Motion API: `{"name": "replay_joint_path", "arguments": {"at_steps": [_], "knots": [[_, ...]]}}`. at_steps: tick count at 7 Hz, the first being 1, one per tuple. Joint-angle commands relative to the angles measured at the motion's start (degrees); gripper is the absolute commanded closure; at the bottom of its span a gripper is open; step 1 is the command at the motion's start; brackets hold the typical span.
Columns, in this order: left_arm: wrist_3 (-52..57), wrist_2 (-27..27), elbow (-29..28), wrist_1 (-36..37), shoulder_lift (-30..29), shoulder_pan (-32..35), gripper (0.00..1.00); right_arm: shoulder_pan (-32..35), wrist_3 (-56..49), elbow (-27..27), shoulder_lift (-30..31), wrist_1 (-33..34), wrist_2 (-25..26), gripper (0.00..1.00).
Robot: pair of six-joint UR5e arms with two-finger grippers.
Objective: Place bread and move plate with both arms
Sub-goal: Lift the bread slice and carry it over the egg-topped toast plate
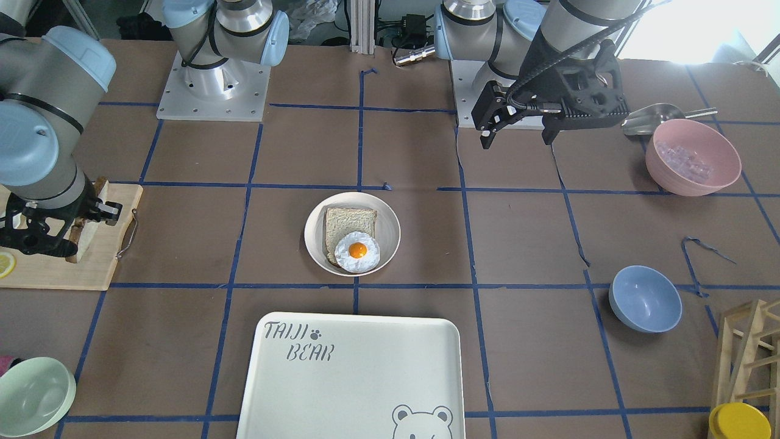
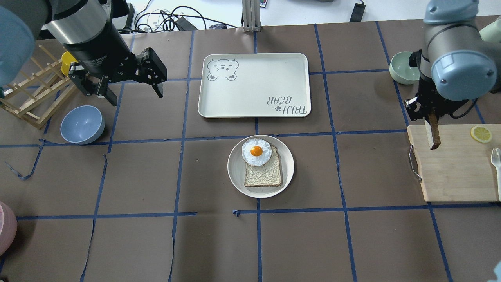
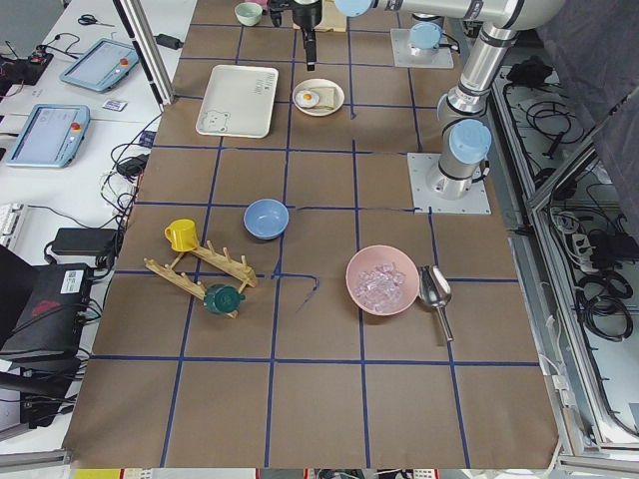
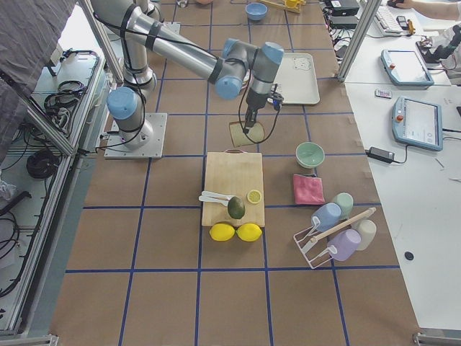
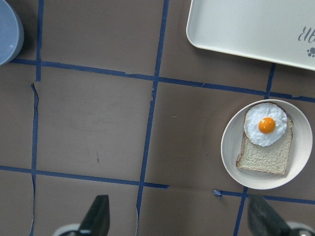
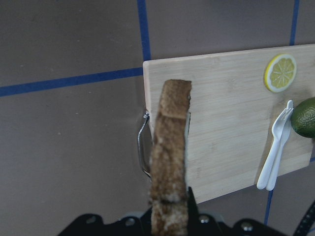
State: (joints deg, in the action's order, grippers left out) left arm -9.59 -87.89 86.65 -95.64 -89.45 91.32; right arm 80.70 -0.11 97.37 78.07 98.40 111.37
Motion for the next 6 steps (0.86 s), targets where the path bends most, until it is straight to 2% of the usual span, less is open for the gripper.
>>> {"name": "replay_joint_path", "arguments": {"at_steps": [1, 3, 5, 6], "knots": [[0.01, 0.0, 0.01, 0.01, 0.07, 0.0, 0.0, 15.12, 22.31, -9.55, -2.99, -12.42, -6.28, 1.0], [0.01, 0.0, 0.01, 0.01, 0.07, 0.0, 0.0, 26.22, 34.26, -11.48, -7.56, -9.65, -13.86, 1.0], [0.01, 0.0, 0.01, 0.01, 0.07, 0.0, 0.0, 33.7, 44.45, -12.64, -10.03, -9.02, -16.43, 1.0], [0.01, 0.0, 0.01, 0.01, 0.07, 0.0, 0.0, 34.0, 44.67, -11.86, -11.35, -8.23, -16.45, 1.0]]}}
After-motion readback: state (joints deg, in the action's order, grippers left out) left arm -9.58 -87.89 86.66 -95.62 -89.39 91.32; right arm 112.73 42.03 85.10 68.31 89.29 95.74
